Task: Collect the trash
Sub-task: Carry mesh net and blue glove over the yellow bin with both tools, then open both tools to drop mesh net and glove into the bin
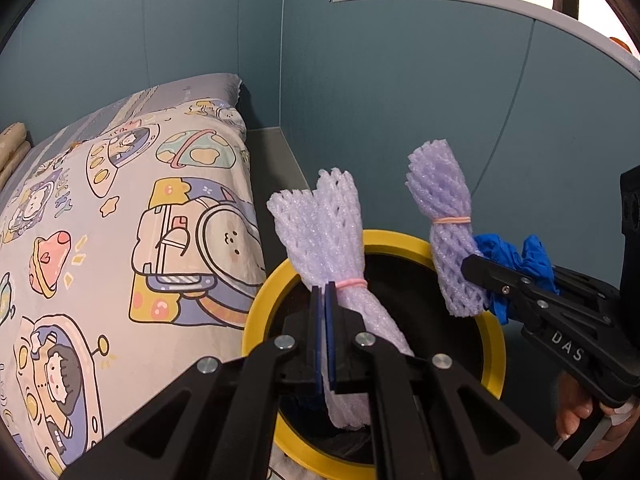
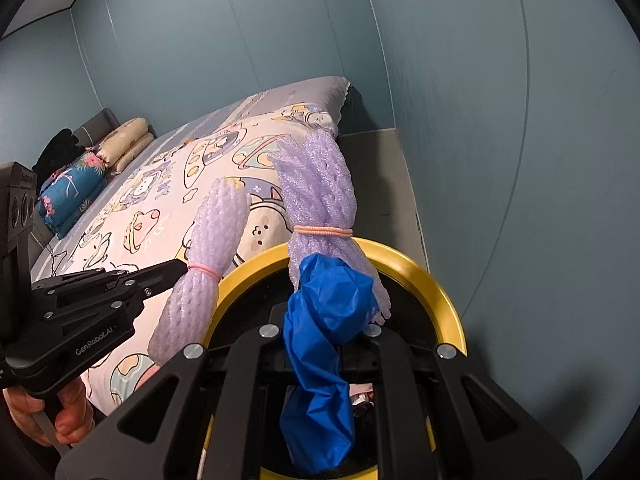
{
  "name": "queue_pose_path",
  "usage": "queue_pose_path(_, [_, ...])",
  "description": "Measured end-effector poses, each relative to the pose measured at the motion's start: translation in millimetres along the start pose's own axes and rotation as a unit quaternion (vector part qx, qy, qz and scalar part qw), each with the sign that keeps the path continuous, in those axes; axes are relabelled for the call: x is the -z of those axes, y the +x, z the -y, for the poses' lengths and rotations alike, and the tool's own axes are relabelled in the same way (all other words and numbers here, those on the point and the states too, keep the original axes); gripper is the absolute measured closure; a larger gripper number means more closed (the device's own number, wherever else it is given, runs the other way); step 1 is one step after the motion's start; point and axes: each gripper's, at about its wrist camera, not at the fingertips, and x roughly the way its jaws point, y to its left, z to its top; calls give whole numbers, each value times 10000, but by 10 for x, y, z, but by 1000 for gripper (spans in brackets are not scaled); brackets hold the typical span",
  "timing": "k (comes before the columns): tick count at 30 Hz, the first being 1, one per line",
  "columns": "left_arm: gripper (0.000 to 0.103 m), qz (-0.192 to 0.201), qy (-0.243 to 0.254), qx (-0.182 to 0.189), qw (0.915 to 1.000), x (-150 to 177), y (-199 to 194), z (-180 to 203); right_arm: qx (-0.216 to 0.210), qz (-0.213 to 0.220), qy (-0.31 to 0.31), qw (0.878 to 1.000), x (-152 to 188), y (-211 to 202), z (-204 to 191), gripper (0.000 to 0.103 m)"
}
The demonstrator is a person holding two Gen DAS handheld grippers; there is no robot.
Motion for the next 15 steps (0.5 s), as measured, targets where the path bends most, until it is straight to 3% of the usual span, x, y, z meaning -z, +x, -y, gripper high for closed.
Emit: queue_pose_path(15, [101, -293, -130, 157, 9994, 40, 201, -58, -54, -256, -27, 9997, 9, 207, 4, 94])
